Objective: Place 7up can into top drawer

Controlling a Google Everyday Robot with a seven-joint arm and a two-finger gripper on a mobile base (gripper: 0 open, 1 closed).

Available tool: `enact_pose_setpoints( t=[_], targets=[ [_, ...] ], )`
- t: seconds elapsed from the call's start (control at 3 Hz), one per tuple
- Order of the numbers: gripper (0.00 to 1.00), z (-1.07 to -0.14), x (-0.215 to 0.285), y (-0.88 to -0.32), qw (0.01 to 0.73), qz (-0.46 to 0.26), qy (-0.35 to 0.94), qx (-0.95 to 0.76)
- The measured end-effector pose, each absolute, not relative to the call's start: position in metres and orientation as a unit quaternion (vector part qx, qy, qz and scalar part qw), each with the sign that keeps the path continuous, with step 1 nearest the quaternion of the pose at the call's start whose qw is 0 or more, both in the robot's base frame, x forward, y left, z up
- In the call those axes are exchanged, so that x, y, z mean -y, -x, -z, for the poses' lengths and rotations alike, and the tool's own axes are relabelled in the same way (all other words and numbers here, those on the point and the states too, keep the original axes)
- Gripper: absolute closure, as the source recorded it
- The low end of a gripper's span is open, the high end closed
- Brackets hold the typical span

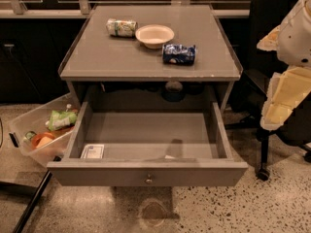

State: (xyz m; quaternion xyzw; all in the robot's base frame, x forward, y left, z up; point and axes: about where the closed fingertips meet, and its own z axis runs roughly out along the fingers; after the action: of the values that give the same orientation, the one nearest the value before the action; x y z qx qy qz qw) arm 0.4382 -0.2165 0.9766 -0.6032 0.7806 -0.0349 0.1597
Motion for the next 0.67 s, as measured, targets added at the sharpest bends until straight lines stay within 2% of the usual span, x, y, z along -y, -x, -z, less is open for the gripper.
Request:
enact_pose_setpoints(
  t=[0.67],
  targets=[
    [0.00,-0.975,0.205,-0.459,0.183,0.021,0.581,-0.793]
  ],
)
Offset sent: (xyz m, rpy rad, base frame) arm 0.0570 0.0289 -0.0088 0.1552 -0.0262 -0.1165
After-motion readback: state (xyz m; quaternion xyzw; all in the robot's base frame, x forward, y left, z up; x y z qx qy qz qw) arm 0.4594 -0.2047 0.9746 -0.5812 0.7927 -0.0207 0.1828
